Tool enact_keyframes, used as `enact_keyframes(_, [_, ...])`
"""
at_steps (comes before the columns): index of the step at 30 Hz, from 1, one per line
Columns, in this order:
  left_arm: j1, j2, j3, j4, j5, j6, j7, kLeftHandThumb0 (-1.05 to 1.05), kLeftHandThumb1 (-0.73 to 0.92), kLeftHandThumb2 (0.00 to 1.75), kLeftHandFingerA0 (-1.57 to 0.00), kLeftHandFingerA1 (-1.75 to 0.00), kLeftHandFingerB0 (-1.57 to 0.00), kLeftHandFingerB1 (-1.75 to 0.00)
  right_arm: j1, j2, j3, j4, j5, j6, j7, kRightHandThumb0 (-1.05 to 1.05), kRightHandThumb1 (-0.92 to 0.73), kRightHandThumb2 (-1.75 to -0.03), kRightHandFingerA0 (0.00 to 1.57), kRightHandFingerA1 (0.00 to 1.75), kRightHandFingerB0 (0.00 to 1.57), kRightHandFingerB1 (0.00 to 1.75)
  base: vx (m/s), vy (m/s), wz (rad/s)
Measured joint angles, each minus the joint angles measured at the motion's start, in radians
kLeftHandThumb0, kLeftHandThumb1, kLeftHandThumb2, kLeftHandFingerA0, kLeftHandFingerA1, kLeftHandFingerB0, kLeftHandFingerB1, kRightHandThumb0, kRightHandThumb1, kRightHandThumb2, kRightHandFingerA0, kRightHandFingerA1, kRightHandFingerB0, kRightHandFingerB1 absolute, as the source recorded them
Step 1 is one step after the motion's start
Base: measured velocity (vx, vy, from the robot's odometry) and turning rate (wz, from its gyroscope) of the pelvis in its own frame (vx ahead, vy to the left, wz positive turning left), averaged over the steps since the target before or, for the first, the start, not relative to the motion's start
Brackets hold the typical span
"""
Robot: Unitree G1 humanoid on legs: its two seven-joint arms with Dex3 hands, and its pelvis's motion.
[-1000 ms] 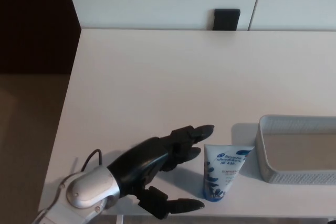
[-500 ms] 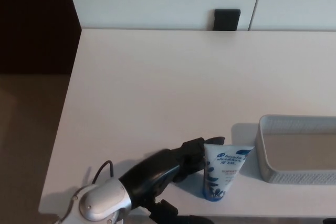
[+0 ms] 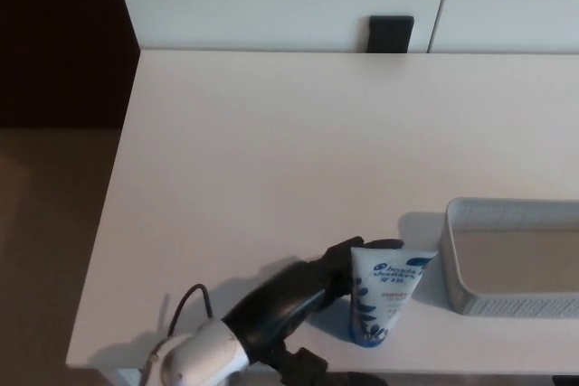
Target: The robot walks towards a table in front, picks a shampoo with left hand and puts it in a small grey container
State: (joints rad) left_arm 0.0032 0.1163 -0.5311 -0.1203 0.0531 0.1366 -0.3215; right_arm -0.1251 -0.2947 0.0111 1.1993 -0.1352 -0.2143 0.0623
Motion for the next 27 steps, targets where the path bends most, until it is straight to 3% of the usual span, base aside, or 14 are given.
enact_keyframes(1, [0.002, -0.007, -0.005, 0.0, 0.011, -0.001, 0.009, -0.38, 0.42, 0.58, -0.32, -0.48, -0.1, -0.31, 0.0, 0.001, 0.0, -0.001, 0.0, -0.002, 0.0, -0.32, -0.63, -0.59, 0.64, 0.42, 0.49, 0.37, 0.0, 0.0, 0.0])
enact_keyframes(2, [0.004, -0.018, -0.011, 0.001, 0.024, -0.001, 0.023, -0.38, 0.42, 0.58, -0.32, -0.48, -0.1, -0.31, 0.0, 0.002, -0.001, -0.002, 0.0, -0.004, 0.0, -0.32, -0.63, -0.59, 0.64, 0.42, 0.49, 0.37, 0.0, 0.0, 0.0])
enact_keyframes(4, [0.009, -0.055, -0.02, 0.006, 0.05, 0.0, 0.058, -0.33, 0.56, 0.64, -0.87, -0.59, -0.15, -0.32, 0.0, 0.004, 0.0, -0.004, 0.0, -0.007, 0.0, -0.32, -0.62, -0.59, 0.65, 0.42, 0.49, 0.37, 0.0, 0.0, 0.0])
enact_keyframes(5, [0.01, -0.067, -0.024, 0.007, 0.058, 0.002, 0.069, -0.33, 0.56, 0.64, -0.87, -0.59, -0.15, -0.32, 0.0, 0.005, 0.0, -0.005, 0.0, -0.008, 0.0, -0.32, -0.62, -0.59, 0.65, 0.42, 0.49, 0.37, 0.0, 0.0, 0.0])
enact_keyframes(7, [0.01, -0.109, -0.04, 0.017, 0.086, 0.009, 0.107, -0.16, 0.85, 0.66, -1.24, -0.76, -0.32, -0.31, -0.001, 0.008, 0.001, -0.007, -0.001, -0.011, 0.0, -0.33, -0.61, -0.58, 0.67, 0.44, 0.49, 0.37, 0.0, 0.0, 0.0])
enact_keyframes(8, [0.009, -0.128, -0.046, 0.021, 0.099, 0.016, 0.124, -0.16, 0.85, 0.66, -1.24, -0.76, -0.32, -0.31, -0.001, 0.009, 0.001, -0.008, -0.001, -0.011, 0.0, -0.33, -0.61, -0.58, 0.67, 0.44, 0.49, 0.37, 0.0, 0.0, 0.0])
enact_keyframes(9, [0.008, -0.149, -0.053, 0.027, 0.112, 0.026, 0.141, -0.04, 0.9, 0.66, -1.28, -1.07, -0.65, -0.43, -0.001, 0.01, 0.001, -0.009, -0.001, -0.013, 0.0, -0.34, -0.62, -0.58, 0.66, 0.43, 0.49, 0.36, 0.0, 0.0, 0.0])
enact_keyframes(10, [0.006, -0.167, -0.057, 0.034, 0.125, 0.033, 0.156, 0.05, 0.9, 0.67, -1.25, -1.14, -0.84, -0.52, -0.001, 0.012, 0.001, -0.01, -0.001, -0.013, 0.0, -0.34, -0.61, -0.58, 0.68, 0.43, 0.49, 0.37, 0.0, 0.0, 0.0])
enact_keyframes(11, [-0.006, -0.199, -0.062, 0.058, 0.142, 0.042, 0.18, 0.05, 0.9, 0.67, -1.25, -1.14, -0.84, -0.52, -0.003, 0.013, 0.002, -0.011, -0.002, -0.014, 0.0, -0.34, -0.61, -0.58, 0.68, 0.43, 0.49, 0.37, 0.0, 0.0, 0.0])
enact_keyframes(12, [-0.014, -0.216, -0.065, 0.071, 0.152, 0.047, 0.194, 0.1, 0.76, 0.94, -1.22, -1.25, -1.09, -0.88, -0.005, 0.014, 0.003, -0.012, -0.002, -0.015, 0.0, -0.35, -0.62, -0.58, 0.67, 0.43, 0.49, 0.37, 0.0, 0.0, 0.0])
enact_keyframes(13, [-0.025, -0.24, -0.068, 0.09, 0.166, 0.054, 0.212, 0.1, 0.74, 1.0, -1.19, -1.29, -1.08, -1.04, -0.008, 0.014, 0.003, -0.013, -0.002, -0.016, 0.0, -0.35, -0.62, -0.58, 0.68, 0.43, 0.49, 0.37, 0.0, 0.0, 0.0])
enact_keyframes(16, [-0.044, -0.273, -0.071, 0.121, 0.197, 0.068, 0.26, 0.06, 0.74, 1.01, -1.15, -1.36, -0.96, -1.2, -0.015, 0.014, 0.005, -0.02, -0.004, -0.02, -0.001, -0.36, -0.63, -0.59, 0.67, 0.43, 0.48, 0.37, 0.0, 0.0, 0.0])
enact_keyframes(22, [-0.044, -0.273, -0.072, 0.129, 0.225, 0.069, 0.329, 0.06, 0.75, 1.04, -1.13, -1.41, -0.94, -1.22, -0.016, 0.014, 0.004, -0.03, -0.006, -0.027, 0.001, -0.36, -0.63, -0.59, 0.67, 0.43, 0.48, 0.36, 0.0, 0.0, 0.0])
enact_keyframes(27, [-0.036, -0.273, -0.063, 0.12, 0.229, 0.068, 0.349, -0.01, 0.79, 0.93, -1.14, -1.4, -0.94, -1.22, -0.016, 0.013, -0.002, -0.031, -0.005, -0.036, 0.005, -0.39, -0.63, -0.59, 0.67, 0.43, 0.48, 0.37, 0.0, 0.0, 0.0])
